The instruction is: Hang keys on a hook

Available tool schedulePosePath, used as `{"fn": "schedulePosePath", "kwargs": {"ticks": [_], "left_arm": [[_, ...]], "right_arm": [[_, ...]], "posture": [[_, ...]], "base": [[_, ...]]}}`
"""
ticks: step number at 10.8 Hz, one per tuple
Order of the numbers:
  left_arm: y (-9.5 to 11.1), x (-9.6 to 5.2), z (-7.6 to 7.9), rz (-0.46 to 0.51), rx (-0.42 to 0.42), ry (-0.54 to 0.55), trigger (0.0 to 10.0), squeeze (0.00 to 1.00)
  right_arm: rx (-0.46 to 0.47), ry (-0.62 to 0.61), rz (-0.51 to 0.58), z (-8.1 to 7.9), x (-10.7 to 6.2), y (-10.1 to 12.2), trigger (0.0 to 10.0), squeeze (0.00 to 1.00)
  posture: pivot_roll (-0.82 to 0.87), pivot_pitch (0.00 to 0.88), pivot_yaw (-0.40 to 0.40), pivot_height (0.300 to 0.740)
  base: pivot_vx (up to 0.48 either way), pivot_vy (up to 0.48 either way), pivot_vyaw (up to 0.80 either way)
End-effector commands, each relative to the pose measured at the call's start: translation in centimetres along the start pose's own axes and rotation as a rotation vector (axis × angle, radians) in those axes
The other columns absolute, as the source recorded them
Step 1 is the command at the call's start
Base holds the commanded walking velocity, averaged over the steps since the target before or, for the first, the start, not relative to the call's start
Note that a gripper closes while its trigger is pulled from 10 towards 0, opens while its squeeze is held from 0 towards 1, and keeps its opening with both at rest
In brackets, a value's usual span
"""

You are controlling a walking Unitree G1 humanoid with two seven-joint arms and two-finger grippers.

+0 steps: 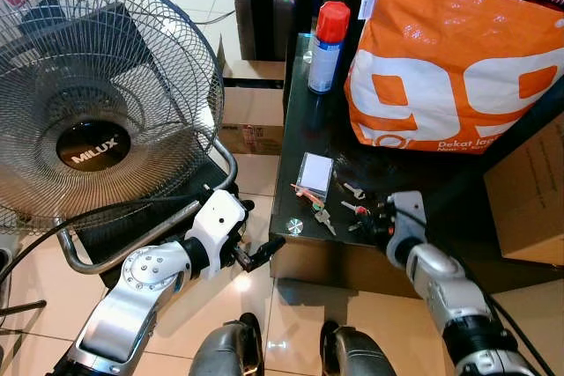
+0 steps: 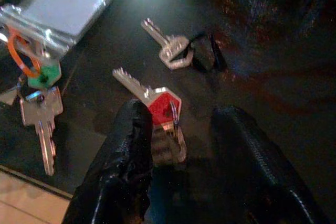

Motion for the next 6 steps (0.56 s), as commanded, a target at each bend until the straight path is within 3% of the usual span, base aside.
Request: {"fn": "schedulePosePath", "kwargs": {"ticks": [1, 2, 3, 4, 6], "left_arm": [[-0.35, -0.08, 0.41, -0.016, -0.004, -0.018, 10.0, 0.00], [-0.35, -0.09, 0.41, -0.015, -0.005, -0.017, 10.0, 0.00], [-0.36, -0.10, 0.39, -0.016, -0.006, -0.016, 10.0, 0.00], [-0.34, -0.09, 0.36, -0.016, -0.007, -0.015, 10.0, 0.00], [-0.31, -0.05, 0.38, -0.016, -0.007, -0.016, 10.0, 0.00]], "right_arm": [[0.017, -0.011, -0.017, 0.23, -0.14, -0.68, 10.0, 0.00], [0.016, -0.011, -0.017, 0.28, -0.12, -0.66, 10.0, 0.00], [0.016, -0.013, -0.018, 0.37, -0.12, -0.68, 8.3, 0.00], [0.018, -0.015, -0.019, 0.46, -0.12, -0.73, 5.0, 0.00], [0.016, -0.015, -0.020, 0.62, -0.21, -0.89, 4.6, 0.00]], "posture": [[-0.05, 0.231, 0.030, 0.740], [-0.05, 0.232, 0.030, 0.740], [-0.05, 0.234, 0.030, 0.740], [-0.05, 0.235, 0.031, 0.740], [-0.06, 0.236, 0.032, 0.740]], "base": [[0.000, 0.000, 0.00], [0.000, 0.000, 0.00], [0.000, 0.000, 0.00], [0.000, 0.000, 0.00], [0.000, 0.000, 0.00]]}}
Point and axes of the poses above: a point about 5 cm out from each wrist's last joint towards the gripper, its own x axis pointing out of the wrist towards the gripper, its own y axis along the axis of the wrist's last joint, z = x × y, the point moved 1 cm from there along x, pointing out of the wrist towards the gripper, and after that the axes turned 12 degrees about -x, right-handed, at the moved point
